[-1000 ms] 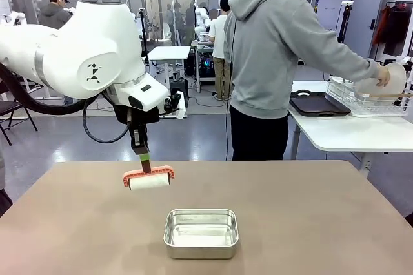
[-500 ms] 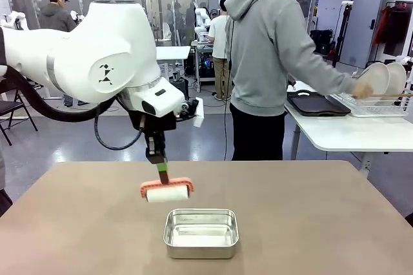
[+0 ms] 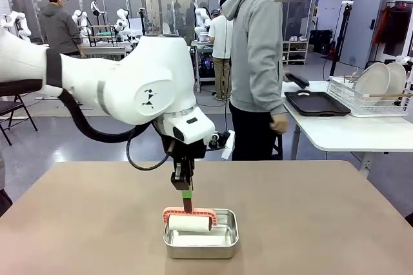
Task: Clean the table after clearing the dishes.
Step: Place the Lint Roller back on top of the Airtight Container.
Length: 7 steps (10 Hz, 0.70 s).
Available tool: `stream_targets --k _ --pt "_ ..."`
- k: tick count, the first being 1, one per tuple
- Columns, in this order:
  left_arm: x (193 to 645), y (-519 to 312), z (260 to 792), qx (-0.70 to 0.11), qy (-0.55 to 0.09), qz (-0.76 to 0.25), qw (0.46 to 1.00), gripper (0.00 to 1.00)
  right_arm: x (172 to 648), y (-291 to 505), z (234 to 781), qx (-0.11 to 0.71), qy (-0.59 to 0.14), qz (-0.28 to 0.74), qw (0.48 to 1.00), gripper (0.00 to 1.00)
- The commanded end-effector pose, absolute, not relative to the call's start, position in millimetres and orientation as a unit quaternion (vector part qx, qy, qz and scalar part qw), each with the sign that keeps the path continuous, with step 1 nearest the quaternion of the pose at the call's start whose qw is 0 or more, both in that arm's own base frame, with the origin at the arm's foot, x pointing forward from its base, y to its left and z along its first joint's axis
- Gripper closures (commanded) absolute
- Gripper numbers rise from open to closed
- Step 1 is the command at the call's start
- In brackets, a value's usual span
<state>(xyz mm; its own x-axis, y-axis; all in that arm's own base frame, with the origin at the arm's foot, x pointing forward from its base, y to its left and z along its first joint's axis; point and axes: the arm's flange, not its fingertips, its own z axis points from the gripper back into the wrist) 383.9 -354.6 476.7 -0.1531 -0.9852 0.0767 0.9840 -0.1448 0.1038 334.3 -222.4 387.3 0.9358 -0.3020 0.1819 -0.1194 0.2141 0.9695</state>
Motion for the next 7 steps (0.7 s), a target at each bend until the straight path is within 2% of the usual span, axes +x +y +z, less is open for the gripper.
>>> stream_targets --k 1,7 --pt "409 -361 486 0.013 -0.071 -0.771 0.633 0.79 333 -222 391 0.624 -0.171 -0.059 0.760 0.00" --pt "444 -376 462 -0.045 -0.005 -0.759 0.649 0.79 333 -222 391 0.624 -0.171 -0.059 0.760 0.00"
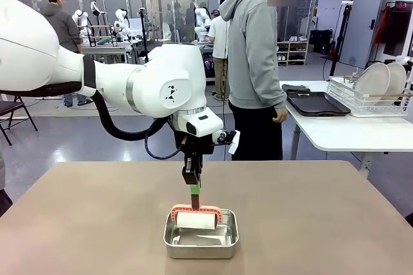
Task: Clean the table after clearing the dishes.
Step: Place the Lint Roller back on top of the Airtight Container.
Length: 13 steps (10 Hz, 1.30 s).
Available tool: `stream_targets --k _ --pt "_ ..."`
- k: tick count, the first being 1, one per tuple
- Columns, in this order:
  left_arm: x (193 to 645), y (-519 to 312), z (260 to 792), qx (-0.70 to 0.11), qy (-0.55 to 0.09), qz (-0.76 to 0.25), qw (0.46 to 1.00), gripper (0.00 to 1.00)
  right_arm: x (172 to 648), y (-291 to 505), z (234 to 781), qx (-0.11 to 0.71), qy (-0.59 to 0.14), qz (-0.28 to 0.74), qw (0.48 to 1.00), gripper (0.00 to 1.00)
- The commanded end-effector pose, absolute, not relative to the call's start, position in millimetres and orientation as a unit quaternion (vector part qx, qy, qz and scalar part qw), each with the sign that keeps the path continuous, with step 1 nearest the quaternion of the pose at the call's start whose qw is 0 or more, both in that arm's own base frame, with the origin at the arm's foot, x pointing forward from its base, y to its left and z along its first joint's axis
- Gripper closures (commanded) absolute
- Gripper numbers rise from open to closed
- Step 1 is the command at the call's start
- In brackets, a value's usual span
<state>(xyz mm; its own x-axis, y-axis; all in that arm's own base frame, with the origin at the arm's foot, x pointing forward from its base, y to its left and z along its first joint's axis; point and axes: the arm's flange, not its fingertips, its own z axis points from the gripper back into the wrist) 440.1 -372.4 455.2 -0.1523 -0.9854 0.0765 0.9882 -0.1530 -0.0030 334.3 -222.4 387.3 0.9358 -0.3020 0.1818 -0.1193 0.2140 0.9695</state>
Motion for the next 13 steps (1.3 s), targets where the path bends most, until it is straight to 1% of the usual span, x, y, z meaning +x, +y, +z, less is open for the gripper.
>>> stream_targets --k 1,3,6,11,13 --pt "448 -377 458 -0.035 -0.004 -0.756 0.654 0.79 333 -222 391 0.624 -0.171 -0.059 0.760 0.00" --pt "464 -375 446 -0.034 0.002 -0.745 0.666 0.79 333 -222 391 0.624 -0.171 -0.059 0.760 0.00" --pt "483 -369 432 -0.055 0.006 -0.739 0.672 0.79 333 -222 391 0.624 -0.171 -0.059 0.760 0.00" --pt "504 -361 407 -0.083 0.029 -0.739 0.668 0.79 333 -222 391 0.624 -0.171 -0.059 0.760 0.00" --pt "505 -362 402 -0.091 0.029 -0.741 0.665 0.79 333 -222 391 0.624 -0.171 -0.059 0.760 0.00"
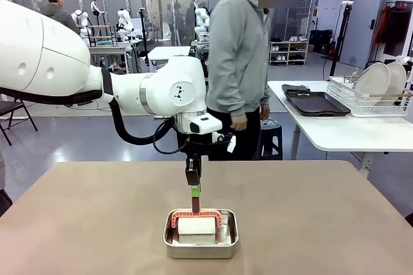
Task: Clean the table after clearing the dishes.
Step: Place the Lint Roller back on top of the Airtight Container.
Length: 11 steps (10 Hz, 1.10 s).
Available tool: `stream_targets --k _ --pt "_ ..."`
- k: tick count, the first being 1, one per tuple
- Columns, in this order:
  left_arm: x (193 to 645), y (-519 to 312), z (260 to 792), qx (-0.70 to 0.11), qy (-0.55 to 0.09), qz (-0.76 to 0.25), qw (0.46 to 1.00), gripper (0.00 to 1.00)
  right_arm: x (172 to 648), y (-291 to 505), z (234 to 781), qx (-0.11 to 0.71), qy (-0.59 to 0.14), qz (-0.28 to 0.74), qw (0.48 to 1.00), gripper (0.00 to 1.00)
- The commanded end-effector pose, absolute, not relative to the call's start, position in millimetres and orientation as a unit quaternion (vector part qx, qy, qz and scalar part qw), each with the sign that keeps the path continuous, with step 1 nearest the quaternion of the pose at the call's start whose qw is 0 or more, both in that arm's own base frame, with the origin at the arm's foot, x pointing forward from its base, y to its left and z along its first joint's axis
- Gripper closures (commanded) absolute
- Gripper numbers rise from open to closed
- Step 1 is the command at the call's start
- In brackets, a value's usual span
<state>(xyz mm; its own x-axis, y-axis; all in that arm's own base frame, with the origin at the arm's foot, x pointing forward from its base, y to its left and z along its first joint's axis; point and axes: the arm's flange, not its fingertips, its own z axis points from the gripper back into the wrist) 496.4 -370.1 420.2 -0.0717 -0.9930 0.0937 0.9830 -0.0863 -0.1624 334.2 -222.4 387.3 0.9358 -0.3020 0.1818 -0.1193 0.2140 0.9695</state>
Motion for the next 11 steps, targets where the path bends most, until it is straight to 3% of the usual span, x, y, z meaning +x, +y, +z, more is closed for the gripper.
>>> stream_targets --k 1,2,11 --pt "505 -361 405 -0.089 0.024 -0.740 0.666 0.79 333 -222 391 0.624 -0.171 -0.059 0.760 0.00" --pt "505 -360 406 -0.091 0.023 -0.738 0.668 0.79 333 -222 391 0.624 -0.171 -0.059 0.760 0.00" --pt "495 -366 438 -0.069 0.024 -0.731 0.679 0.09 333 -222 391 0.624 -0.171 -0.059 0.760 0.00"
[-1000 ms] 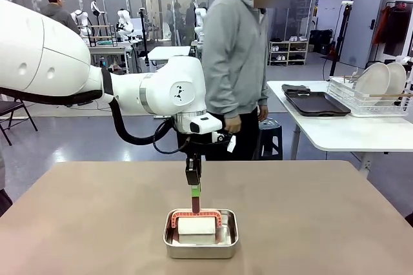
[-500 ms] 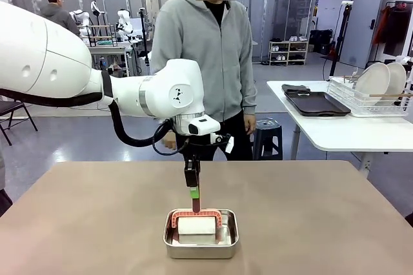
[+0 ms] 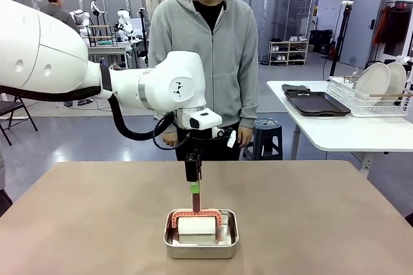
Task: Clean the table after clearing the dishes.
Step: Place the Lint Roller back on top of the Airtight Container.
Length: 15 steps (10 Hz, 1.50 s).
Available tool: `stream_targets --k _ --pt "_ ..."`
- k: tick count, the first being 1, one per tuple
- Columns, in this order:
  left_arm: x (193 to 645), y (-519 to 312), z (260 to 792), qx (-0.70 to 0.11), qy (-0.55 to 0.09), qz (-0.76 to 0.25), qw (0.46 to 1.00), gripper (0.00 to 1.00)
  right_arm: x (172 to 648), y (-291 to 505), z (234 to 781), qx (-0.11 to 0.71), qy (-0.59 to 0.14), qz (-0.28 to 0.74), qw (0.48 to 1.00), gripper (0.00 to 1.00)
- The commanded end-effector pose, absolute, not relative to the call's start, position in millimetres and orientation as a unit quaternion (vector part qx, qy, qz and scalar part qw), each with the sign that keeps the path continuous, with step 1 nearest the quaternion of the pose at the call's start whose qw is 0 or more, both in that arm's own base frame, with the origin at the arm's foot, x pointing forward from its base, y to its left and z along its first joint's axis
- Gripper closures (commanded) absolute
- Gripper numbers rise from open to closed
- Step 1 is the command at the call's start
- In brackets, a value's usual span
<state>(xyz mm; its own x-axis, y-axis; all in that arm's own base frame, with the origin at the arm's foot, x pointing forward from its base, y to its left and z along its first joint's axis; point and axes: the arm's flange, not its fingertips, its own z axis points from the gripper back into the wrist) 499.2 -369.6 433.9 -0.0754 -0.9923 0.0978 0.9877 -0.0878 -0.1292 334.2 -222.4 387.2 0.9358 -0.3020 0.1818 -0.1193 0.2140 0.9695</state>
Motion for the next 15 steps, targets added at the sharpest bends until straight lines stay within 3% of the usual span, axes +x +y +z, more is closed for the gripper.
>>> stream_targets --k 1,5,15 --pt "494.9 -366.1 439.2 -0.069 0.024 -0.730 0.679 0.02 333.0 -222.4 390.5 0.624 -0.171 -0.059 0.760 0.00" --pt "490.7 -363.2 443.4 -0.047 -0.003 -0.726 0.686 0.00 333.0 -222.4 390.5 0.624 -0.171 -0.059 0.760 0.00" --pt "499.2 -368.5 436.3 -0.073 0.015 -0.732 0.677 0.00 333.0 -222.4 390.5 0.624 -0.171 -0.059 0.760 0.00"
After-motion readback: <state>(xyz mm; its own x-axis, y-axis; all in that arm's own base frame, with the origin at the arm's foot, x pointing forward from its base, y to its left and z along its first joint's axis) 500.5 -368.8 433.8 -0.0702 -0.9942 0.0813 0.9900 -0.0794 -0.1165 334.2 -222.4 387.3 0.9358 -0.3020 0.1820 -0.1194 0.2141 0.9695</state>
